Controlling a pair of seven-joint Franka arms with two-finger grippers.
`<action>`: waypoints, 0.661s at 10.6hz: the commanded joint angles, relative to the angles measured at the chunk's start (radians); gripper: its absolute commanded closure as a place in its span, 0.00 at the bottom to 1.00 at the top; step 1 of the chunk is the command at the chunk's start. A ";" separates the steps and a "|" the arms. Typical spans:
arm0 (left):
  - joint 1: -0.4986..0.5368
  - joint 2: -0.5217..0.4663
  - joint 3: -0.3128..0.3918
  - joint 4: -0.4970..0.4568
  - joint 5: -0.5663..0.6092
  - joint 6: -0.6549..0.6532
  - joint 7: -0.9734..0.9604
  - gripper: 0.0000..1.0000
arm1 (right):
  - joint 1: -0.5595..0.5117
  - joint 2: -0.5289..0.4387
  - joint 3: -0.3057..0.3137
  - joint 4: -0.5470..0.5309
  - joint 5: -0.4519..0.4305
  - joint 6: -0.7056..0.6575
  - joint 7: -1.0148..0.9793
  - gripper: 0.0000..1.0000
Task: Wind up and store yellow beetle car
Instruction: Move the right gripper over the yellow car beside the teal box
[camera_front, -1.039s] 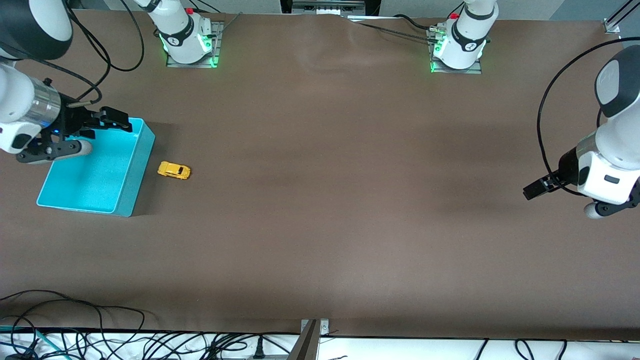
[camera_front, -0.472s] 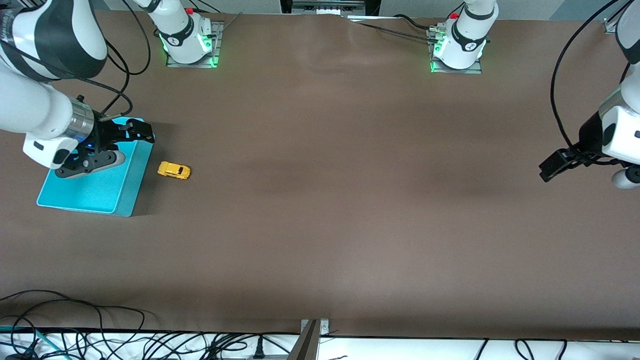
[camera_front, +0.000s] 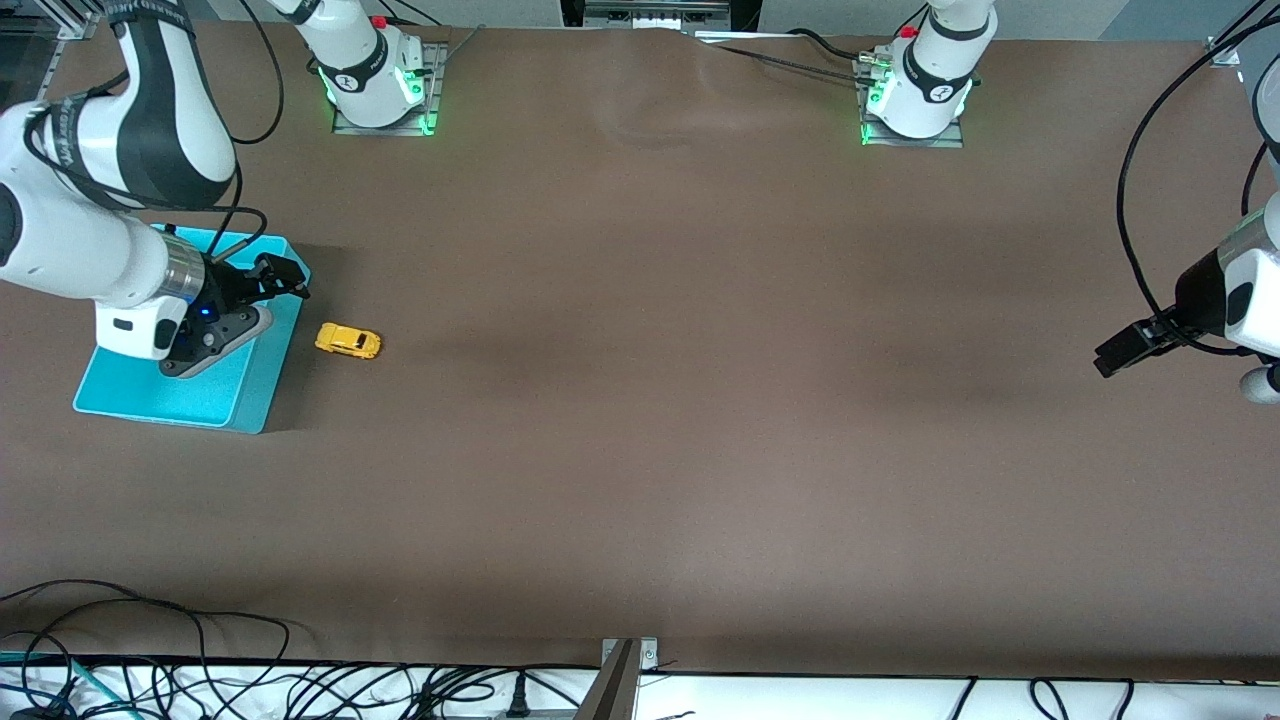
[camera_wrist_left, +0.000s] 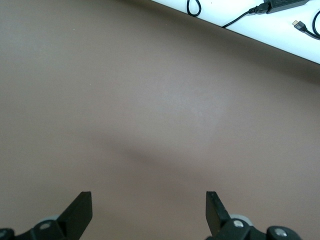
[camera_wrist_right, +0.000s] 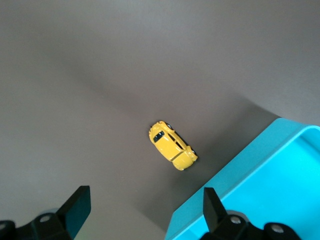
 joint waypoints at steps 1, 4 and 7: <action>0.002 0.010 -0.005 0.016 -0.022 -0.014 0.021 0.00 | -0.013 -0.040 0.006 -0.144 0.005 0.136 -0.179 0.00; 0.006 0.017 -0.004 0.011 -0.051 -0.014 0.023 0.00 | -0.016 -0.039 0.006 -0.310 0.003 0.377 -0.363 0.00; 0.006 0.018 -0.005 0.008 -0.051 -0.014 0.023 0.00 | -0.016 -0.002 0.024 -0.364 0.000 0.500 -0.565 0.00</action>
